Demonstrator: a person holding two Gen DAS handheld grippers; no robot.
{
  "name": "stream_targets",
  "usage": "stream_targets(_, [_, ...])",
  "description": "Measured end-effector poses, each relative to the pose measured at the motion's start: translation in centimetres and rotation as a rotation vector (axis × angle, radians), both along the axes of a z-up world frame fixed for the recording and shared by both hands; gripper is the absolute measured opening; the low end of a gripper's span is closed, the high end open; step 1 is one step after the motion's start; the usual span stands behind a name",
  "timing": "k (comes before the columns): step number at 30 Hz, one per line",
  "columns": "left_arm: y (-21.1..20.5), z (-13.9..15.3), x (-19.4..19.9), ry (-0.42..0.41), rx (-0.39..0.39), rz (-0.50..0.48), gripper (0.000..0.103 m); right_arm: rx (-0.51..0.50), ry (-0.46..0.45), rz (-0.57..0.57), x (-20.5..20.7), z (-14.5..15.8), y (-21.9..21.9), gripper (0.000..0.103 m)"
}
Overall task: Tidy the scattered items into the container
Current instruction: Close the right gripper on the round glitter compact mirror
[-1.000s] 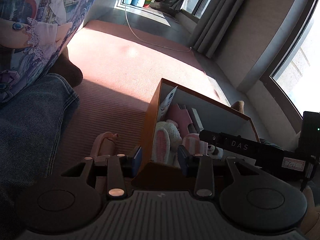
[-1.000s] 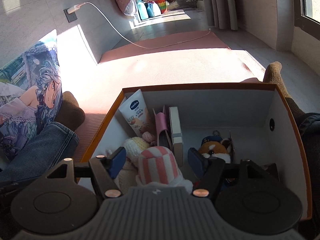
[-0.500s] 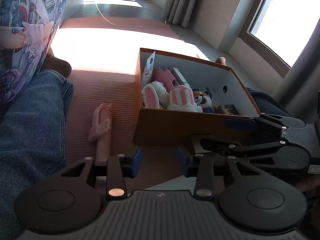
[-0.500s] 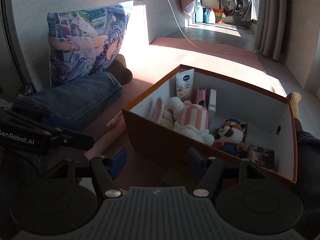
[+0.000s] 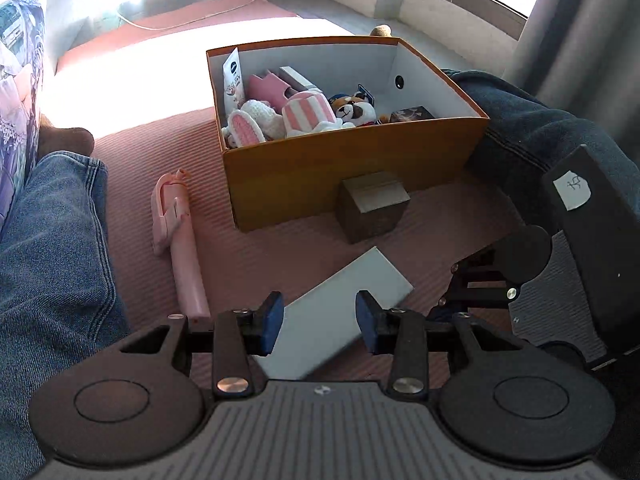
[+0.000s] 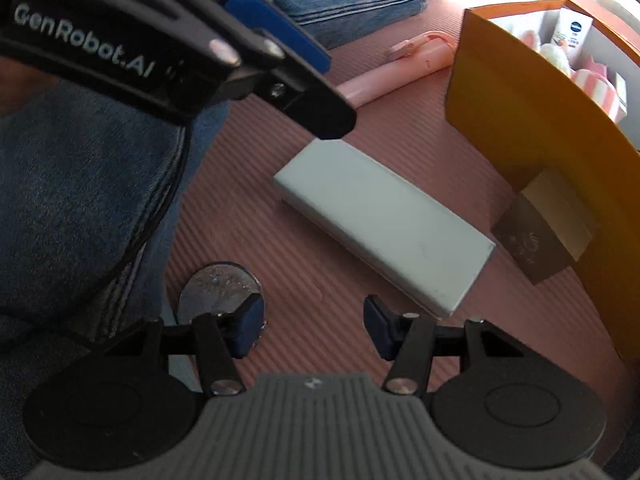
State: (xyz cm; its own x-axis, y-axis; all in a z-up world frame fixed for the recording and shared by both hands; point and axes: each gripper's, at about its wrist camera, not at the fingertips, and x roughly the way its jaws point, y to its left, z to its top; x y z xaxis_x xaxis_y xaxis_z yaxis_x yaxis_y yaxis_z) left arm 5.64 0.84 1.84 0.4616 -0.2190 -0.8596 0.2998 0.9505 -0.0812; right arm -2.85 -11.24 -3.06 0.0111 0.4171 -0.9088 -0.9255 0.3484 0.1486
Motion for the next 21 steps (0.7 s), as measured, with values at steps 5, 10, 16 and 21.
stream_targets(5, [0.4,1.1,-1.2,-0.003,0.010,-0.015,0.046,-0.034,0.023,0.207,-2.2,-1.3,1.9,0.064])
stream_targets(10, [0.9,2.1,-1.6,-0.018,0.007,-0.004,0.046,-0.070,-0.023,0.421,-3.7,-2.2,3.0,0.068])
stream_targets(16, [0.9,3.0,-2.2,-0.038,0.011,-0.014,0.047,-0.072,-0.109,0.665,-6.8,-3.2,3.1,0.082])
stream_targets(21, [0.8,3.2,-2.5,-0.048,0.023,-0.013,0.049,-0.035,-0.173,0.743,-8.3,-4.0,3.4,0.083])
